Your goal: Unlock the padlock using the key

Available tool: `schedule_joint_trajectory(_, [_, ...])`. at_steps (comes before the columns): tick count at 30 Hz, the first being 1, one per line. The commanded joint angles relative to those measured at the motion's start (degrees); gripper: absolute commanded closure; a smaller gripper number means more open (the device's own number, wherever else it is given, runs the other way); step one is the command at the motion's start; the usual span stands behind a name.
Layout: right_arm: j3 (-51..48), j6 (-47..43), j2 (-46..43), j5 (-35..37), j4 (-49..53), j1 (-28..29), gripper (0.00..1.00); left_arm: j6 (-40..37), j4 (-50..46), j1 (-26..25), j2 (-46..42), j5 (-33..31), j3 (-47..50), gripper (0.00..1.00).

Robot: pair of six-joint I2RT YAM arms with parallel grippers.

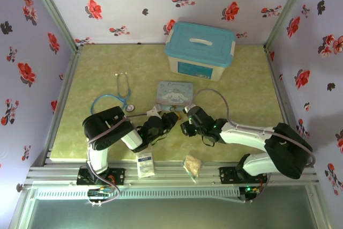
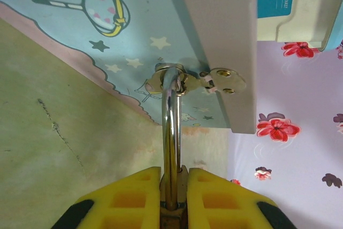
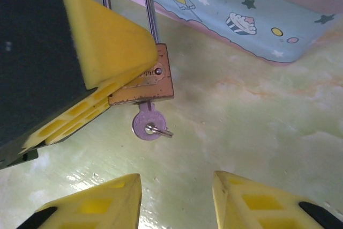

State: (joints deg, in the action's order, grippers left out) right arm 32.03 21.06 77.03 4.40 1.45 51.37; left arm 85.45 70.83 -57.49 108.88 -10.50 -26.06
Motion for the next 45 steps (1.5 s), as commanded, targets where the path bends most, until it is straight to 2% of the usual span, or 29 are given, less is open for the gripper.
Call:
schedule_joint_trajectory(1, [1.4,-2.0,1.6,1.5,-3.6,1.0,0.61,0.5,2.9,-0.2,-2.2,-1.2,0.5,1.0])
schedule_joint_trajectory(5, [1.8,-3.9,4.2,0.2,-5.8,1.4,0.61,0.6,2.9,-0.2,-2.3,-0.9,0.2,1.0])
schedule_joint_trajectory(10, [2.5,-5.9,6.0,5.3,-6.6,3.3,0.62,1.2,3.0,-0.5,-2.2,-0.6,0.1,1.0])
schedule_joint_trajectory(13, [0.9,-8.2,5.8,8.0,-11.1,4.7,0.63,1.4,3.1,-1.3,-2.4,-0.6,-0.2,1.0])
schedule_joint_trajectory(17, [0.4,-9.9,5.8,12.3,-13.9,5.5,0.71,2.2,3.1,-1.7,-2.1,-0.7,-0.3,1.0])
schedule_joint_trajectory(24, [0.4,-9.3,8.2,11.1,-17.5,5.3,0.85,3.1,3.1,-1.7,-2.3,0.0,-0.4,1.0])
schedule_joint_trajectory(36, [-10.9,5.3,6.3,-19.8,-38.2,-8.4,0.88,3.2,3.3,-1.3,-3.1,0.0,1.0,1.0])
schedule_joint_trajectory(41, [-11.6,7.1,7.0,-24.4,-38.5,-10.5,0.86,0.8,2.6,-1.3,-4.2,0.0,1.4,1.0])
schedule_joint_trajectory(45, [-14.7,12.3,7.2,-26.0,-44.3,-13.9,0.77,0.3,1.4,-0.8,-4.8,0.0,2.4,1.0])
